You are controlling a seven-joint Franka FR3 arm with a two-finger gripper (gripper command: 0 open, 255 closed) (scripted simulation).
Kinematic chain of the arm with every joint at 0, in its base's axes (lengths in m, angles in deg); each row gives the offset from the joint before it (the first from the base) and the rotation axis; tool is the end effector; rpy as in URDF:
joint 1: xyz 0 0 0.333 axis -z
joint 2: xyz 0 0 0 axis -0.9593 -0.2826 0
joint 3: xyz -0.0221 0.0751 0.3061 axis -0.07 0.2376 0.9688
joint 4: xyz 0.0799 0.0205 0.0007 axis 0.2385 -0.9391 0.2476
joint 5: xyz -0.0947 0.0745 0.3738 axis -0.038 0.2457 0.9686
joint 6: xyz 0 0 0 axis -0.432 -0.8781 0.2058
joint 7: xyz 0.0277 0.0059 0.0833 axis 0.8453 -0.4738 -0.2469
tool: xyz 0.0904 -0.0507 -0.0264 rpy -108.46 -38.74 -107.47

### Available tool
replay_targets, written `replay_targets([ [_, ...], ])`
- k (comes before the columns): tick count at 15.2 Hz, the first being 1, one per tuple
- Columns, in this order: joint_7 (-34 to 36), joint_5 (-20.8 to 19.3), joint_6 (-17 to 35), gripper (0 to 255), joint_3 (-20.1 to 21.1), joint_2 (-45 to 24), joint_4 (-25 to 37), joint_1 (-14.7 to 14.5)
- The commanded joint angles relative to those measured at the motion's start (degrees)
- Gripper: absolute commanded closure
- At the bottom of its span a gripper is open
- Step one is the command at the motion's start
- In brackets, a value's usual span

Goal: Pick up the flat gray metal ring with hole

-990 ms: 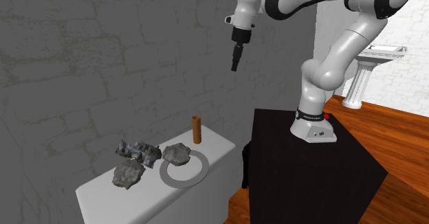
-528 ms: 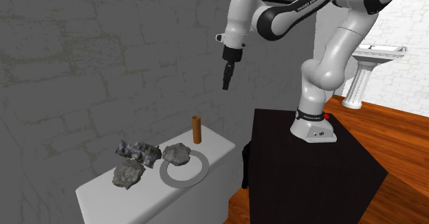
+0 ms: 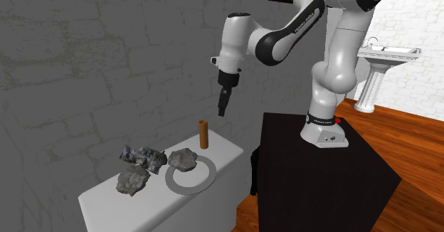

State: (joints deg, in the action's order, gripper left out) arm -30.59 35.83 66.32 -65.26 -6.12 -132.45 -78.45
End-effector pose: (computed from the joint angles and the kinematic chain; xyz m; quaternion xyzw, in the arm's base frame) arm 0.4406 0.2302 0.3976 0.9969 -0.0143 0.0761 0.0163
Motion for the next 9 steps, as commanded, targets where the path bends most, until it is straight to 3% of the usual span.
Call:
replay_targets([
  [1,3.12,-2.28,2.07,0,1.28,-4.6,2.07,-0.06],
  [9,15.73,-13.66,6.28,0,2.2,-22.8,13.18,-4.07],
])
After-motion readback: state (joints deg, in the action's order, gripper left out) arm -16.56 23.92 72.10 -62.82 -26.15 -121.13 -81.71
